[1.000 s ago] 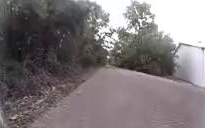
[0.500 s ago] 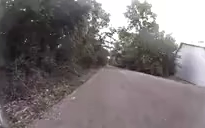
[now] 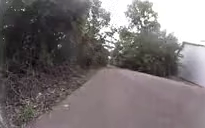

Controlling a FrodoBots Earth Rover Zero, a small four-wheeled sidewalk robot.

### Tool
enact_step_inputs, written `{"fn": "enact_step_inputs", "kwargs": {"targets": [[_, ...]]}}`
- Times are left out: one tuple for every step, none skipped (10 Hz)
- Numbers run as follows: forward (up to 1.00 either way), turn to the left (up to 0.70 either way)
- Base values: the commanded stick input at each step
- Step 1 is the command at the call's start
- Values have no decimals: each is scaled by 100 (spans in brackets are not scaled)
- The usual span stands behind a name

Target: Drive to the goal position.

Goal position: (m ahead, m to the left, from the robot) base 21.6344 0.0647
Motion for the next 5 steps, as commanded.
{"fn": "enact_step_inputs", "kwargs": {"targets": [[70, 0], [70, 0], [70, -1], [70, -6], [70, -24]]}}
